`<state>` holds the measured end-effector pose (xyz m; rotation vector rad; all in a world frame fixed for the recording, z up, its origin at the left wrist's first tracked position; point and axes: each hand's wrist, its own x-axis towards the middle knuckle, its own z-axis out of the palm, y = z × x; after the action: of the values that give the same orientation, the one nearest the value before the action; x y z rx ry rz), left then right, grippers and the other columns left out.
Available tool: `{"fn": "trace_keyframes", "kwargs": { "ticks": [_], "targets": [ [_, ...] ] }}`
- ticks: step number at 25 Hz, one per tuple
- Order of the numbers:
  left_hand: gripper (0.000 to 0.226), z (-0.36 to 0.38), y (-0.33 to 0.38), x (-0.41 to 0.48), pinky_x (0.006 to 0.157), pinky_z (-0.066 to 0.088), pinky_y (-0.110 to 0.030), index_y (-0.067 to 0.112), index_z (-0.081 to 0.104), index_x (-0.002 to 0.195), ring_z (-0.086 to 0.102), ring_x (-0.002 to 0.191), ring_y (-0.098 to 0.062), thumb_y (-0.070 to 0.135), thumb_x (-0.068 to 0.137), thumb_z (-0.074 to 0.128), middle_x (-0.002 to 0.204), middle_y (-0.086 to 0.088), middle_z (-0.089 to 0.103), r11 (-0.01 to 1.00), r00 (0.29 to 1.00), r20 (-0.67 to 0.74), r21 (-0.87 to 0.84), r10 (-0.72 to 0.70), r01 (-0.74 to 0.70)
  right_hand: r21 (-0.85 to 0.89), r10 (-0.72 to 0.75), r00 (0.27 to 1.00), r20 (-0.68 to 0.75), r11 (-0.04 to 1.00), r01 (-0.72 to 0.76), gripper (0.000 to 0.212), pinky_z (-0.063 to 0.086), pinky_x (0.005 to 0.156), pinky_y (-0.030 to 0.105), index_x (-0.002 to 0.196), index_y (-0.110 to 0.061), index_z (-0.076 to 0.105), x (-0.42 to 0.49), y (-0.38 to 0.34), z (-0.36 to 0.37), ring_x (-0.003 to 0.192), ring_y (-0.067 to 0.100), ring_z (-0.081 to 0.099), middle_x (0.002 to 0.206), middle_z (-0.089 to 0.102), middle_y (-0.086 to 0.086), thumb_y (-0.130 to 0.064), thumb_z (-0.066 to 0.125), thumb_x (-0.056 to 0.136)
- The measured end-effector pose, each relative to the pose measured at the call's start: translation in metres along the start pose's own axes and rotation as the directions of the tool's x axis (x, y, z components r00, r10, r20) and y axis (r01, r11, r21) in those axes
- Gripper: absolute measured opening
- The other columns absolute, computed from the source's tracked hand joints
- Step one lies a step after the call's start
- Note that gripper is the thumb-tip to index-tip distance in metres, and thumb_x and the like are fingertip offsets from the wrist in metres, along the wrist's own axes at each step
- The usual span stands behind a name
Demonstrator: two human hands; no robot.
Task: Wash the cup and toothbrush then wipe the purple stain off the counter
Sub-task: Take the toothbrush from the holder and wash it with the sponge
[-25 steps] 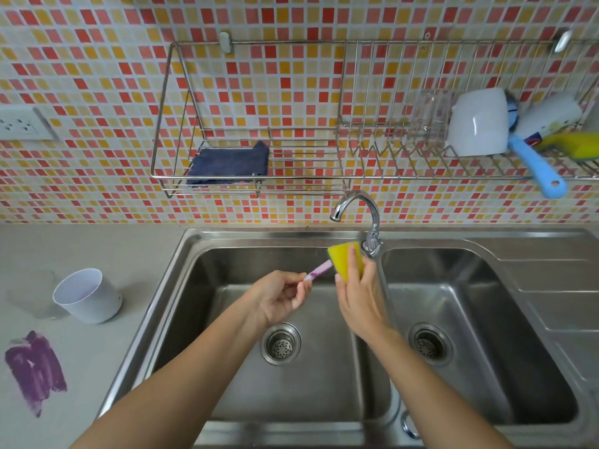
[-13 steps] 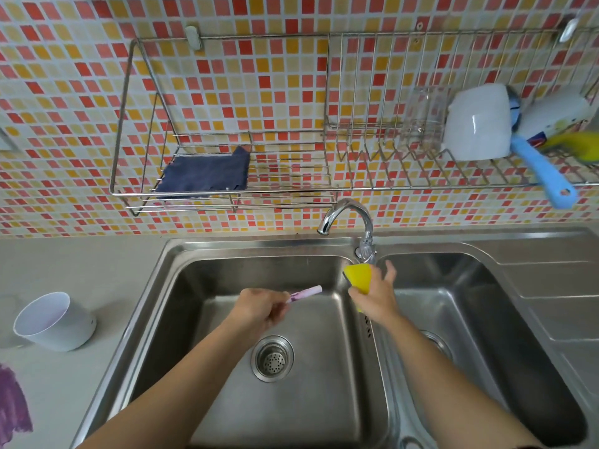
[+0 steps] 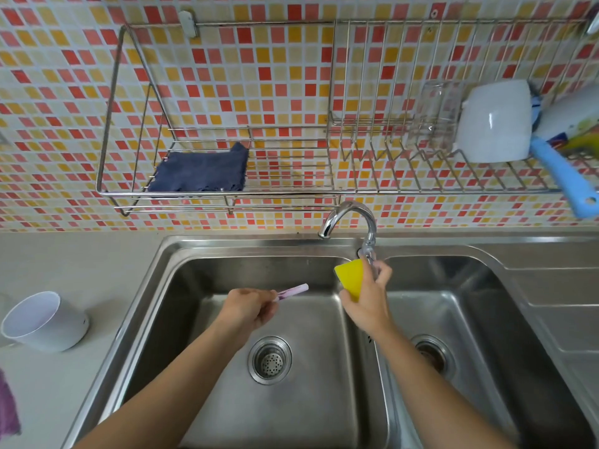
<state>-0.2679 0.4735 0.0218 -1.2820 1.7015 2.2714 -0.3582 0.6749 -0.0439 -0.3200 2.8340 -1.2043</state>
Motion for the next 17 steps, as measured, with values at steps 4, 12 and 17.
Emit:
{"fn": "trace_keyframes", "kwargs": {
  "ticks": [4, 12, 17],
  "targets": [
    [0.016, 0.018, 0.007, 0.002, 0.048, 0.052, -0.015, -0.005, 0.059, 0.069, 0.052, 0.034, -0.005, -0.008, 0.084, 0.061, 0.037, 0.0, 0.05, 0.999, 1.0, 0.028, -0.043, -0.002, 0.003, -0.045, -0.11, 0.992, -0.061, 0.993, 0.107, 0.078, 0.036, 0.083, 0.024, 0.148, -0.013, 0.017, -0.026, -0.023, 0.003, 0.114, 0.026, 0.047, 0.139, 0.032, 0.009, -0.026, 0.062, 0.085],
    [0.008, 0.061, 0.028, 0.003, 0.043, 0.051, -0.014, -0.009, 0.058, 0.082, 0.056, 0.065, -0.016, -0.008, 0.089, 0.054, 0.077, -0.016, 0.059, 0.989, 0.975, 0.199, -0.089, -0.099, 0.118, -0.081, -0.295, 0.955, -0.027, 0.953, 0.292, 0.061, 0.046, 0.088, 0.038, 0.148, -0.019, 0.015, -0.011, -0.036, 0.004, 0.111, 0.029, 0.048, 0.133, 0.036, 0.015, -0.029, 0.043, 0.096],
    [0.015, 0.067, 0.032, 0.004, 0.04, 0.047, -0.01, -0.006, 0.057, 0.078, 0.053, 0.065, -0.013, -0.006, 0.091, 0.05, 0.077, -0.014, 0.058, 0.979, 0.953, 0.261, -0.096, -0.151, 0.182, -0.098, -0.295, 0.955, -0.03, 0.952, 0.291, 0.063, 0.04, 0.089, 0.03, 0.149, -0.015, 0.011, -0.01, -0.033, -0.001, 0.112, 0.027, 0.048, 0.138, 0.031, 0.016, -0.028, 0.043, 0.096]
  ]
}}
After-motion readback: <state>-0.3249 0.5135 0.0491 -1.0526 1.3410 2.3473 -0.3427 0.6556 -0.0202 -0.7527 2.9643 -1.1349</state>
